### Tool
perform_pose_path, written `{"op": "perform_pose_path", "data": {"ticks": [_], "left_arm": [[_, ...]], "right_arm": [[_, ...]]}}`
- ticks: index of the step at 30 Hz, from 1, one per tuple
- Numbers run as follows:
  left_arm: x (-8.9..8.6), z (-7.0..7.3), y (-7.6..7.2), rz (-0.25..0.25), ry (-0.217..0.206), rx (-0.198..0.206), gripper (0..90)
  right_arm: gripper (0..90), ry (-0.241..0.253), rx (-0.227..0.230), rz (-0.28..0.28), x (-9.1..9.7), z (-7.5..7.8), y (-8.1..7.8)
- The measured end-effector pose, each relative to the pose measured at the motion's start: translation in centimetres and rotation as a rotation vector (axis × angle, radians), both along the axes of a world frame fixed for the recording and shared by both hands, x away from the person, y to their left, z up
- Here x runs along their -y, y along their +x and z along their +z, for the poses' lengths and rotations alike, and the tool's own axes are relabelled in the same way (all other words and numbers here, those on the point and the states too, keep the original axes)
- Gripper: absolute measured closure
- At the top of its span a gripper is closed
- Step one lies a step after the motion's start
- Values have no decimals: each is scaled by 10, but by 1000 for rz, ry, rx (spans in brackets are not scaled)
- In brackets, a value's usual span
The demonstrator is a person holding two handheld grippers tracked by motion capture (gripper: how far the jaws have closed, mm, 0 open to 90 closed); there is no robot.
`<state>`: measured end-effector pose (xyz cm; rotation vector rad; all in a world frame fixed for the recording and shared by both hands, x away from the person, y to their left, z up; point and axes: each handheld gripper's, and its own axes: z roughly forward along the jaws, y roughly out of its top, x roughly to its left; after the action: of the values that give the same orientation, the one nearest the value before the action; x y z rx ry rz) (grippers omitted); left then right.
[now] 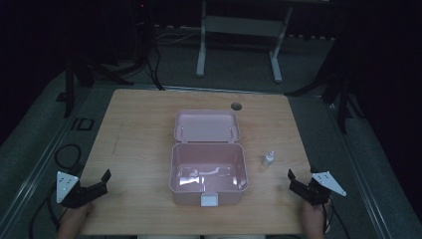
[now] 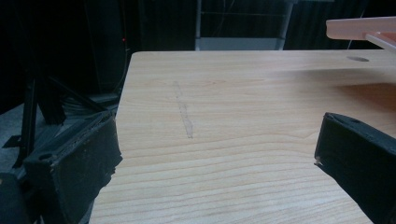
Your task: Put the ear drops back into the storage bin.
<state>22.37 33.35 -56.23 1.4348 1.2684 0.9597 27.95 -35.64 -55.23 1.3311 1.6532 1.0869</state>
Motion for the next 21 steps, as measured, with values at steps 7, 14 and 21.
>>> {"op": "perform_pose_path", "data": {"ticks": [7,14,21], "left_arm": [[0,0,0,0,2,-1,4],[0,0,0,2,0,-3,3],[0,0,0,-3,-3,-2,4]], "right_arm": [[138,4,-15,3,0,0,1],[131,12,-116,7,0,0,9],[127,-19,-225,67,-4,3,20]]}}
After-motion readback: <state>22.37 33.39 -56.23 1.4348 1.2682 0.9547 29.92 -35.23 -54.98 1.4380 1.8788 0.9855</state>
